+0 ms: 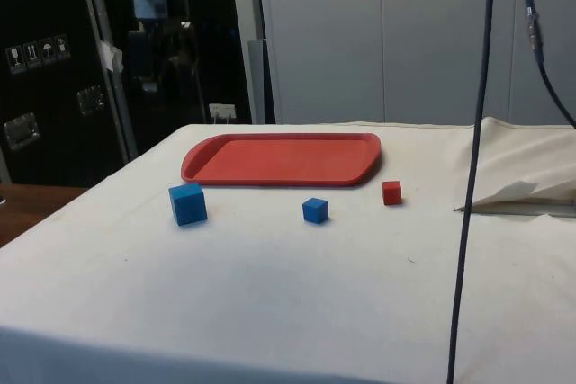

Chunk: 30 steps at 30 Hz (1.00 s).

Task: Pick up the largest block and place it onto the tray.

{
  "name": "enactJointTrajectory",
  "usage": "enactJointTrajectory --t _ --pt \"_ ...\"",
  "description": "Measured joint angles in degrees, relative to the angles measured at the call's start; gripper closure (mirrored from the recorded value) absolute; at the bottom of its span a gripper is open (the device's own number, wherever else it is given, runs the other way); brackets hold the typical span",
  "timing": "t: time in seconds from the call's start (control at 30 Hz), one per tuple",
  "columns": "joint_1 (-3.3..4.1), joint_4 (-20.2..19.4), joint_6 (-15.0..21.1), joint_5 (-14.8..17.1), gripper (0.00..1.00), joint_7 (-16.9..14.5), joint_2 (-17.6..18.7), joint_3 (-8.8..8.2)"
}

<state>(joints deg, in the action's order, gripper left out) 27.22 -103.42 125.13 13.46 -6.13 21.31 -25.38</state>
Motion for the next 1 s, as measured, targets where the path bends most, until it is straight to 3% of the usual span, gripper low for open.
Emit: enactJointTrajectory --t 1.0 --pt "-0.17 -1.9 12.9 3.0 0.0 2.8 8.7 0.17"
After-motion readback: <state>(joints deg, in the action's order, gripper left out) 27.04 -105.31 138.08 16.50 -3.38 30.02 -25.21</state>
